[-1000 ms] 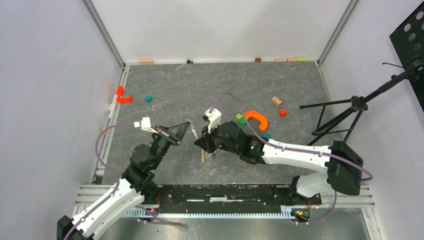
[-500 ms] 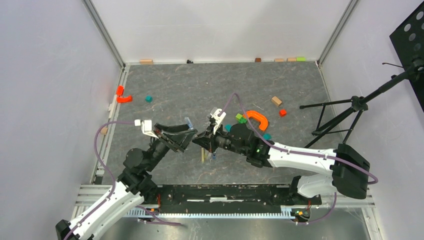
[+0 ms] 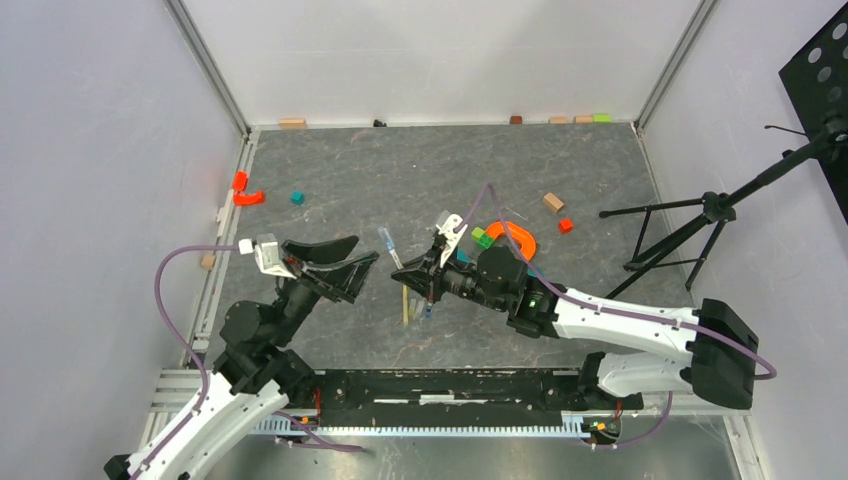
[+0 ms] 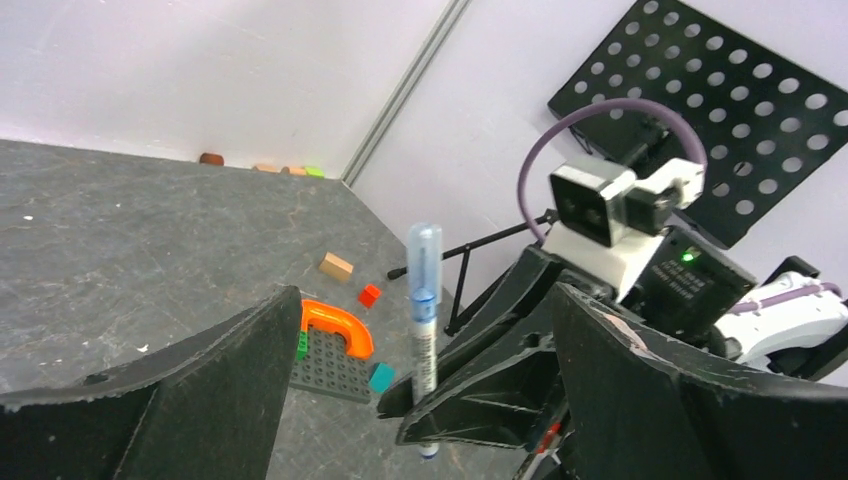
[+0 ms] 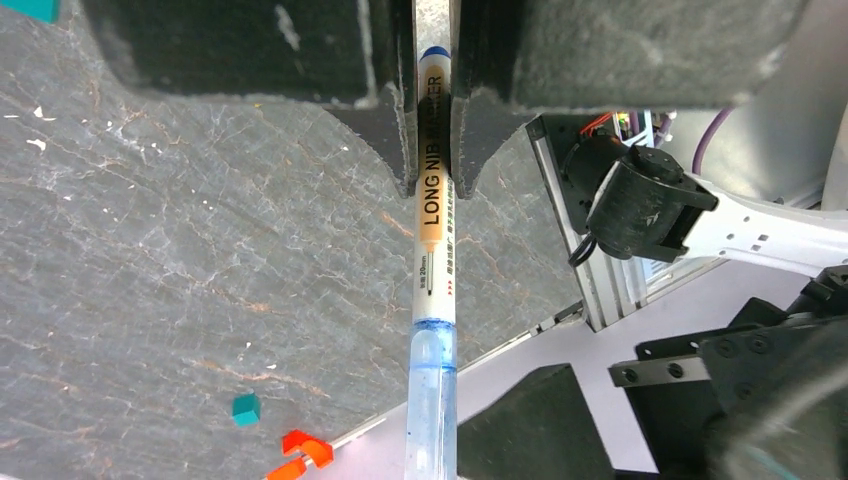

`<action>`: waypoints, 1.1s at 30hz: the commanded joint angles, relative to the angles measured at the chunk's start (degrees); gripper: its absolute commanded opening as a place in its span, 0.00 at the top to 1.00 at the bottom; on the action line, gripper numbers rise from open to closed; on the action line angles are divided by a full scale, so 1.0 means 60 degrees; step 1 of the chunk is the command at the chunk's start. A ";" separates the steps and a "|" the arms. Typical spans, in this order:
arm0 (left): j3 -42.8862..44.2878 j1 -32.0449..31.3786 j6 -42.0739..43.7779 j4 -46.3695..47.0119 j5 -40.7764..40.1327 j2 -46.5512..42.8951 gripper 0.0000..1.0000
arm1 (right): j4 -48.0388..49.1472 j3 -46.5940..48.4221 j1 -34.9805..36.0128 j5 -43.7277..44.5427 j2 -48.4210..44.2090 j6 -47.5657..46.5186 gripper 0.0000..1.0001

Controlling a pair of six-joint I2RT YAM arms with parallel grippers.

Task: Insert the pens into the pen caps

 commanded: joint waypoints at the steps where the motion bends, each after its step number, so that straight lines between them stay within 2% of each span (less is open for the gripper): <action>1: 0.0059 0.0003 0.0525 0.0686 0.0589 0.0517 0.03 | -0.0225 -0.0125 -0.0041 -0.0230 -0.0456 -0.0441 1.00; 6: 0.0211 0.0003 0.0197 0.1874 0.1338 0.1337 0.05 | -0.0375 -0.0237 -0.0047 -0.0732 -0.0501 -0.0625 1.00; 16: 0.0220 0.0003 0.0315 0.2413 0.2173 0.2069 0.20 | -0.0947 -0.0046 -0.0040 -0.1313 -0.0584 -0.1258 1.00; 21: 0.0135 0.0003 0.0342 0.2578 0.2743 0.2000 0.30 | -0.1087 -0.0050 -0.0046 -0.1442 -0.0684 -0.1437 1.00; 26: 0.0110 0.0010 0.0417 0.2504 0.2747 0.2049 0.42 | -0.1048 -0.0023 -0.0041 -0.1501 -0.0781 -0.1535 1.00; 29: 0.0093 0.0003 0.0403 0.2453 0.2787 0.2134 0.43 | -0.0973 0.0000 -0.0040 -0.1649 -0.0850 -0.1552 1.00; 33: 0.0154 0.0001 0.0332 0.2267 0.2723 0.2149 0.34 | -0.0989 0.0022 -0.0040 -0.1689 -0.0979 -0.1575 1.00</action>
